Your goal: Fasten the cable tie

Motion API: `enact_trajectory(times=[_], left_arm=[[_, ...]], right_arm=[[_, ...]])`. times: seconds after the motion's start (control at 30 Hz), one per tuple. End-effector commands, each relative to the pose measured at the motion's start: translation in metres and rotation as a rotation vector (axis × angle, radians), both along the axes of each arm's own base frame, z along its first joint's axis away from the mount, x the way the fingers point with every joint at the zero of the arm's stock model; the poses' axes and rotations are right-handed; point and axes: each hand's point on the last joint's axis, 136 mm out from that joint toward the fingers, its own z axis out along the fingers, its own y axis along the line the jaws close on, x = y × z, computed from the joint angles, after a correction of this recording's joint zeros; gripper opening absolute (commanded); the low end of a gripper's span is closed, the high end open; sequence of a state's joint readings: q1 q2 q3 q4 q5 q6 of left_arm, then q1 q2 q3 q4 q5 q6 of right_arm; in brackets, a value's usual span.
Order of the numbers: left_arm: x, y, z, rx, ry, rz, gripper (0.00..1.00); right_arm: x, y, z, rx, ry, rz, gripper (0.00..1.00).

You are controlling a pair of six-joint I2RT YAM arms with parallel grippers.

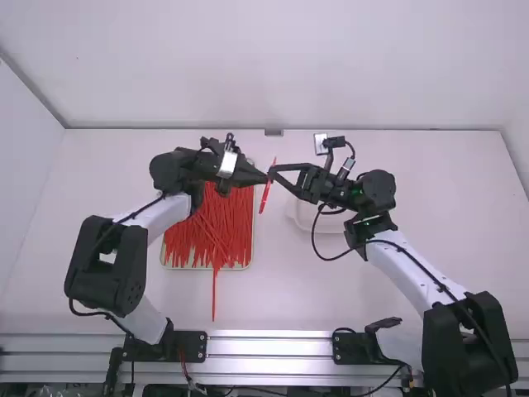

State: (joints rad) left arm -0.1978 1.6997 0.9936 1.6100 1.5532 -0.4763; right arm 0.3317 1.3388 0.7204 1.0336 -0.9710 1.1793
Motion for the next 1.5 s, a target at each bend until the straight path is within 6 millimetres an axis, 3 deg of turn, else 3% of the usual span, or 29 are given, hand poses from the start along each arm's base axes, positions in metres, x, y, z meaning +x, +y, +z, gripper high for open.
enact_trajectory(times=[0.0,0.07,0.1,0.13,0.2,0.6,1.0,1.47], left_arm=[[-0.007,-0.004,0.001,0.007,-0.009,-0.026,0.01],[-0.009,-0.006,0.001,0.006,-0.009,-0.032,0.01],[-0.01,-0.008,0.001,0.006,-0.009,-0.037,0.01],[-0.011,-0.009,0.001,0.006,-0.009,-0.043,0.01],[-0.013,-0.011,0.001,0.006,-0.01,-0.048,0.01],[-0.014,-0.01,-0.016,0.024,0.077,-0.046,0.02],[-0.03,-0.006,-0.06,0.042,0.203,-0.034,0.02],[-0.051,-0.001,-0.106,0.042,0.309,0.009,0.01]], right_arm=[[0.001,-0.002,0.011,0.013,-0.027,-0.01,0.34],[0.001,-0.001,0.011,0.013,-0.027,-0.008,0.31],[0.0,-0.001,0.011,0.013,-0.027,-0.006,0.24],[-0.001,0.001,0.011,0.013,-0.028,0.0,0.09],[-0.003,0.003,0.012,0.014,-0.031,0.007,0.0],[-0.011,0.004,0.015,0.015,-0.06,0.045,0.0],[-0.004,-0.008,0.015,0.009,-0.069,0.021,0.0],[-0.009,-0.029,0.038,0.058,-0.138,0.025,0.0]])
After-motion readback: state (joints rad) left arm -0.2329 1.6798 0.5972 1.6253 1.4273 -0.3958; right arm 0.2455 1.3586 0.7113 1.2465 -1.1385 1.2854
